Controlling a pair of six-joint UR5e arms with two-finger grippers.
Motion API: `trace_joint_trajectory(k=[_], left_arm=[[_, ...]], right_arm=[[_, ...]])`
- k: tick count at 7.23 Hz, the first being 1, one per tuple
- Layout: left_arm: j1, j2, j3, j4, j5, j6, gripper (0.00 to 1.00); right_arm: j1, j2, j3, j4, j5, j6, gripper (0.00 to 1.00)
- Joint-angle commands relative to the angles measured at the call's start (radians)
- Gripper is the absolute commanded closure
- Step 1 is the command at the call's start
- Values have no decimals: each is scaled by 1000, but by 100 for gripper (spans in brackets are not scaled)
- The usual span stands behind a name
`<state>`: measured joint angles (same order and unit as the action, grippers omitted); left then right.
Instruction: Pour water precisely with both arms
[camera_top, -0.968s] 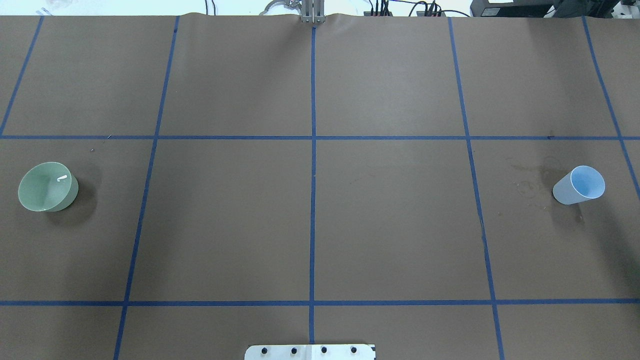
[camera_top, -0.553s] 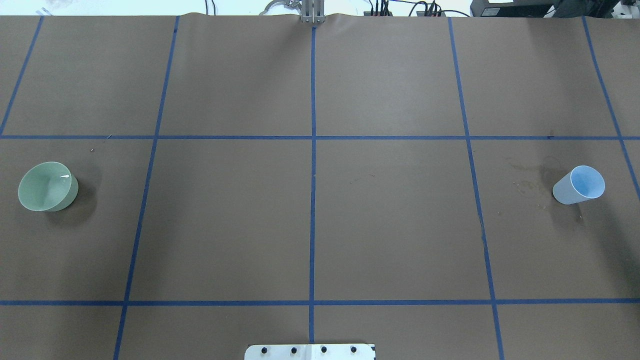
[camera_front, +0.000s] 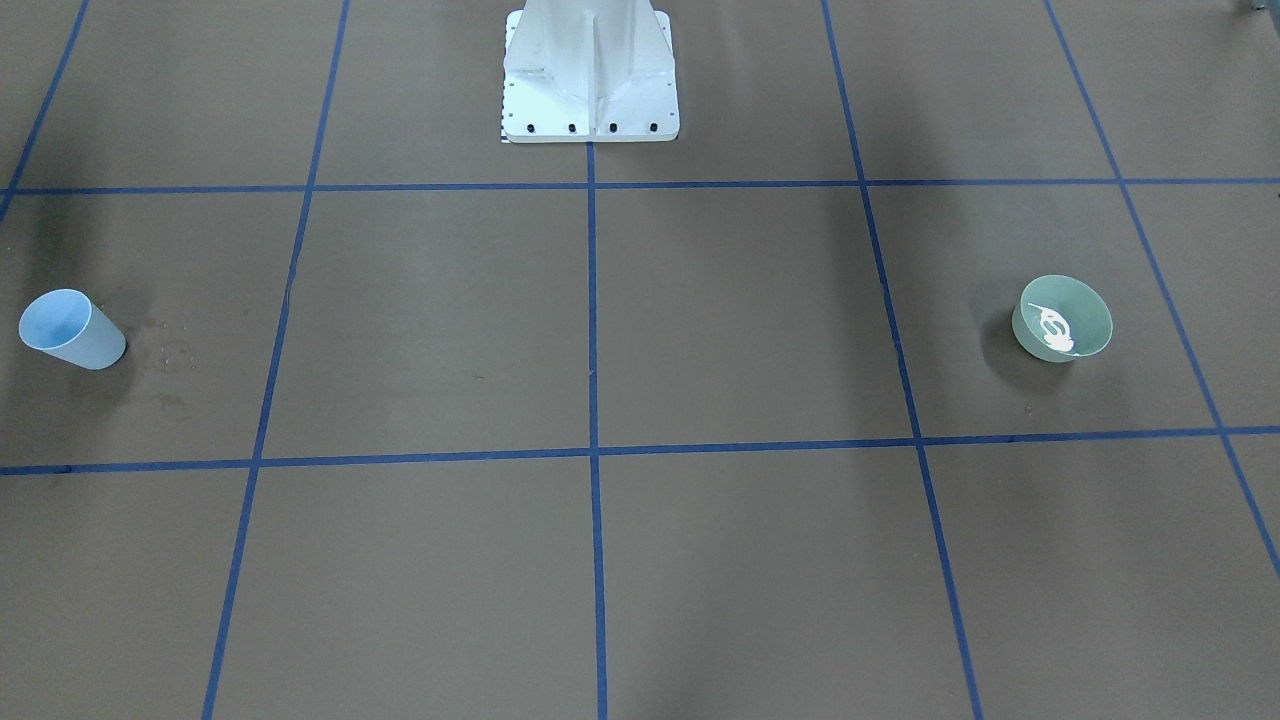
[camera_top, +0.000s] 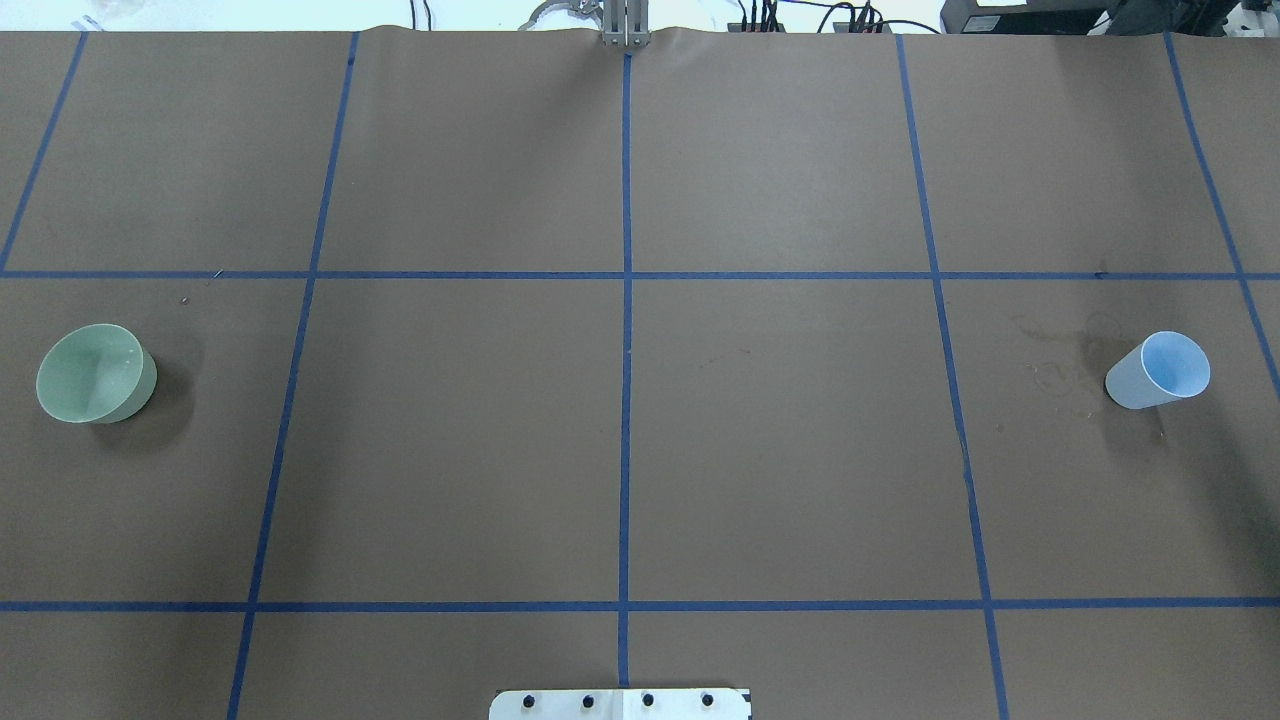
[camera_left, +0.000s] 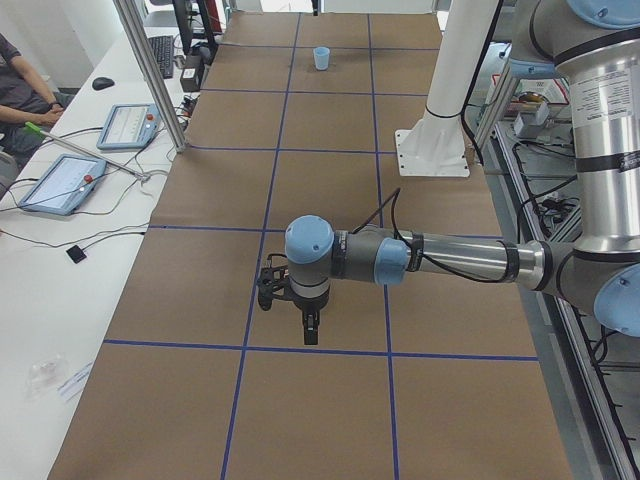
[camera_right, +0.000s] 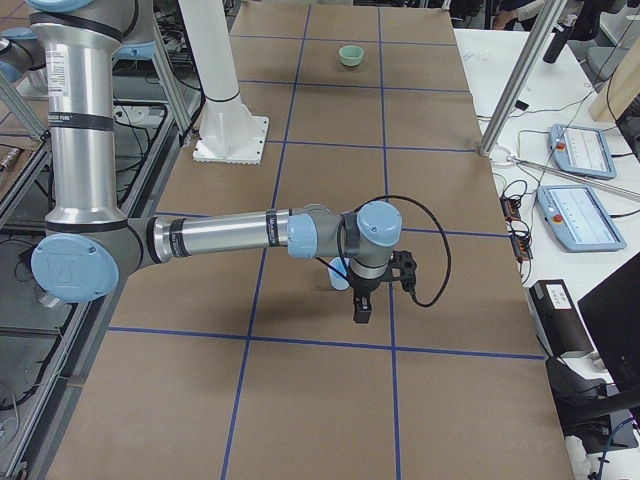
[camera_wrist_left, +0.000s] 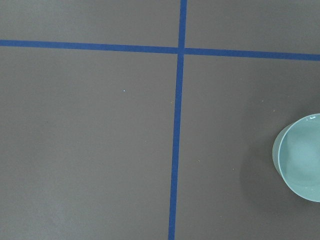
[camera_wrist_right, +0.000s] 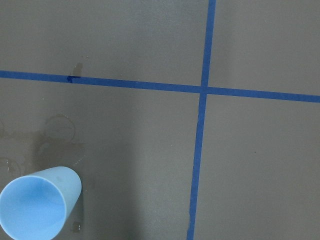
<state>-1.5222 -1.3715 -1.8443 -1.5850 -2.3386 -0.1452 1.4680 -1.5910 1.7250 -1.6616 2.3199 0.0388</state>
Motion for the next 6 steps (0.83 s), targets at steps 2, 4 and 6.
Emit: trace_joint_trajectory(k=[2,4,6], left_arm=[[-12,-9,68,3,-85,150,0],[-29,-11,71,5,-79,171,0],[-32,-17,63,7,-82,171,0]], right_arm=[[0,5,-4,0,0,0,1],[0,6,-4,2,0,0,1],[0,6,-2,2,0,1,1]])
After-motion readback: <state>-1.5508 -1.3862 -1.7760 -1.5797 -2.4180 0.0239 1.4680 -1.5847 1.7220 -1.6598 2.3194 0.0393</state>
